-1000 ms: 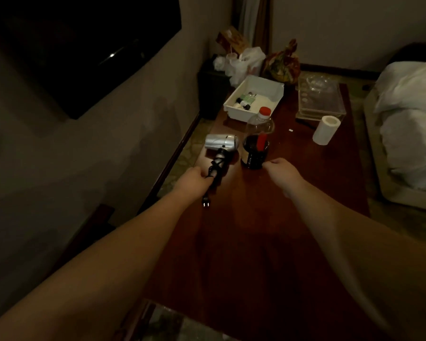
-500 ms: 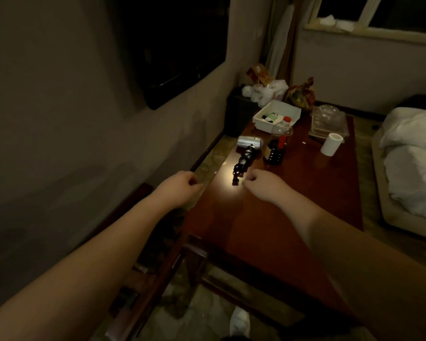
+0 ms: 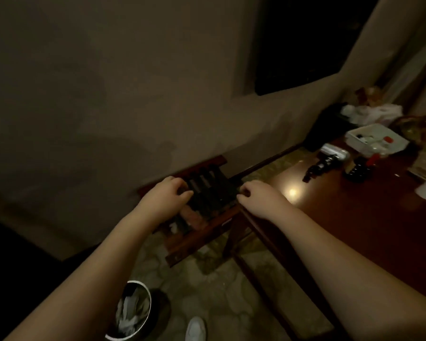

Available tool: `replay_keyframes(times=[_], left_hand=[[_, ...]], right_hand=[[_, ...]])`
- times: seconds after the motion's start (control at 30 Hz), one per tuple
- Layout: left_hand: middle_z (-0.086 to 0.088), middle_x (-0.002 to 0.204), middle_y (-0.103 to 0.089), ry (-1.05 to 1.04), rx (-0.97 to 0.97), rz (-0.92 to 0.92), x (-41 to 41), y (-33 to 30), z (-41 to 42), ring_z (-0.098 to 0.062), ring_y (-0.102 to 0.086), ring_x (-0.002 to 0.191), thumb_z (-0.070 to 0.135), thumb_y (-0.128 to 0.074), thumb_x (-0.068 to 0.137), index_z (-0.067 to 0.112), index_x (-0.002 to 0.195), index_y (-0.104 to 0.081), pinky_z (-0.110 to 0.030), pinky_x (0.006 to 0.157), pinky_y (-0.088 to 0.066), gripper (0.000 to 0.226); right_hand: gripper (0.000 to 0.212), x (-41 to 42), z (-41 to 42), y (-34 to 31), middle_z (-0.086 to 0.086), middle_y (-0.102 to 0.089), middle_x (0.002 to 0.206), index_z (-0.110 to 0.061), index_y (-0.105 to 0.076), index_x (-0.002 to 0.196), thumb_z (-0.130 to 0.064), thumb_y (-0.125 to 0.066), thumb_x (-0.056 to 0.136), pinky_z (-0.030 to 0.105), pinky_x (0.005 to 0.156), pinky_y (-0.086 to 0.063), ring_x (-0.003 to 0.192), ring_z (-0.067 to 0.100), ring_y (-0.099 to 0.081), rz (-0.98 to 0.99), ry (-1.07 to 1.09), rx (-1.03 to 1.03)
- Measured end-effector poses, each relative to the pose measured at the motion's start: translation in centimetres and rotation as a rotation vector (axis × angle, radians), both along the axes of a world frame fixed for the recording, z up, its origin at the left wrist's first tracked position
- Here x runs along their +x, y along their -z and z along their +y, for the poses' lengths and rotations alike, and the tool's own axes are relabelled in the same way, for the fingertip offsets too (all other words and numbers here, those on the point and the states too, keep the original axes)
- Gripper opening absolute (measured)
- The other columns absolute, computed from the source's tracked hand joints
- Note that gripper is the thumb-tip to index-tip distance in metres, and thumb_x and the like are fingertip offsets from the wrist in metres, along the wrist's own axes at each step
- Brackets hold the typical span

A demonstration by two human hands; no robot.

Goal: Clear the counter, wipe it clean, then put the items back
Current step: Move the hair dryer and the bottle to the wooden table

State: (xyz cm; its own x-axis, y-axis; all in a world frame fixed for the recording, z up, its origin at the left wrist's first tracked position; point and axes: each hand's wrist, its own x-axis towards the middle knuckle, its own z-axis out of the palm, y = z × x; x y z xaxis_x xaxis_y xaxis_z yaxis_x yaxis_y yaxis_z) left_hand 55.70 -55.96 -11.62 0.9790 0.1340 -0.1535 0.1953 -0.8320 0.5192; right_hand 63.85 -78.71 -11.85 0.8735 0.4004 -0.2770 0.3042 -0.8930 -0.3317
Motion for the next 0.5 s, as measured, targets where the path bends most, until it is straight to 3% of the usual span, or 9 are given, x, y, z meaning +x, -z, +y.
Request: replay_keyframes(times=[0.17, 0.3, 0.5], left_hand=[[0.004, 0.117, -0.05, -0.176, 0.035, -0.005, -10.0, 0.9, 2.5, -0.01, -0.051, 0.097, 0.041, -0.051, 0.096, 0.019, 0.121, -0.058, -0.025, 0.078, -0.04, 0.035], [0.002, 0.115, -0.052, -0.308, 0.072, 0.017, -18.2, 0.9, 4.0, -0.017, -0.054, 0.105, 0.041, -0.052, 0.095, 0.019, 0.115, -0.06, -0.028, 0.083, -0.043, 0.031], [0.004, 0.119, -0.054, -0.579, 0.068, 0.008, -29.4, -1.1, 7.2, -0.011, -0.055, 0.101, 0.042, -0.053, 0.095, 0.021, 0.12, -0.06, -0.028, 0.085, -0.049, 0.034]], right_hand=[[0.045, -7.1, 4.2, 0.3, 0.002, -0.047, 0.136, -0.018, -0.049, 0.136, -0.04, -0.044, 0.098, 0.037, 0.09, -0.051, 0.11, 0.019, -0.055, 0.035, -0.204, -0.016], [0.045, -12.7, 7.3, 0.6, 0.002, -0.049, 0.135, -0.018, -0.05, 0.134, -0.041, -0.044, 0.097, 0.035, 0.088, -0.05, 0.111, 0.02, -0.054, 0.018, -0.316, -0.024], [0.043, -20.4, 14.0, 0.0, -0.002, -0.053, 0.13, -0.021, -0.054, 0.131, -0.043, -0.046, 0.095, 0.034, 0.084, -0.052, 0.105, 0.017, -0.057, 0.002, -0.507, 0.017]])
